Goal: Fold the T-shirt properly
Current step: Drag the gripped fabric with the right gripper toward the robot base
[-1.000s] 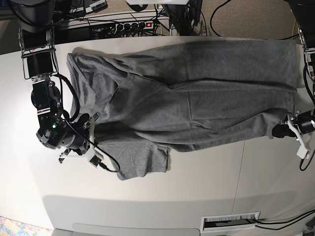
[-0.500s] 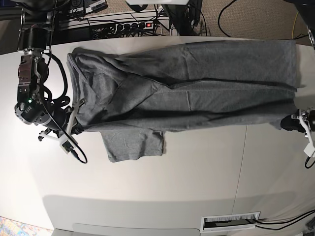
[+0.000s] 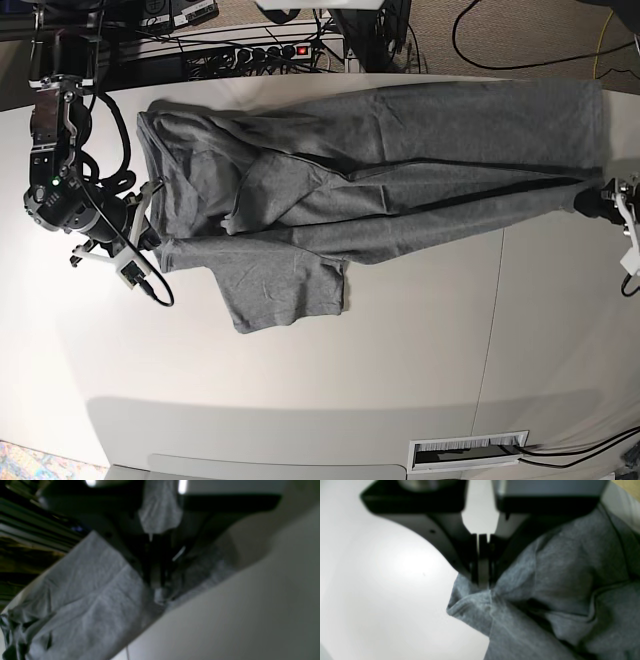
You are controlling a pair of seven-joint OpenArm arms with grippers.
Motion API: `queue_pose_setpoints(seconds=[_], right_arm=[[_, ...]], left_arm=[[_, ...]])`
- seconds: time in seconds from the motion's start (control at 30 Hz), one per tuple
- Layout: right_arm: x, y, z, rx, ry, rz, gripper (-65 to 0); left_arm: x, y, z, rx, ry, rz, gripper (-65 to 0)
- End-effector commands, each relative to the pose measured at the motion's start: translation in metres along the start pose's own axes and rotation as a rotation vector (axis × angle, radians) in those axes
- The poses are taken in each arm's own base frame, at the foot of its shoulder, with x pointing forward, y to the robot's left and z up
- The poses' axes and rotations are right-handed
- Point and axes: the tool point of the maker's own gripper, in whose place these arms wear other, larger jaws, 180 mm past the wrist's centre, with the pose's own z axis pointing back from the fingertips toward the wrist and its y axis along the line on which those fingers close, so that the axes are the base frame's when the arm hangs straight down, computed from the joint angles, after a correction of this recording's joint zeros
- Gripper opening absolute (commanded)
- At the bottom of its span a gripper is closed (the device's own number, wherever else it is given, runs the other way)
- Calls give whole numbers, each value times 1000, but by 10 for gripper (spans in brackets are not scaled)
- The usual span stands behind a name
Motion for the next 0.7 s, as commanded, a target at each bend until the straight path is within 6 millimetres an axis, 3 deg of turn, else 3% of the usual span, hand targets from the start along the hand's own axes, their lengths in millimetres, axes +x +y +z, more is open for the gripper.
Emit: queue_pose_setpoints(seconds=[0.0, 0.2, 0.43, 0.67], right_arm=[[9, -10, 8, -28, -28, 11, -650], [-6, -1, 5, -1, 22, 2, -650], [-7, 5, 5, 27, 15, -9, -650], [2, -4, 4, -28, -32, 14, -650]], left_arm=[[9, 2, 15, 15, -27, -15, -650], [1, -5, 10, -39, -43, 16, -650], [3, -7, 11, -50, -54, 17, -650], [3, -7, 11, -51, -55, 17, -650]])
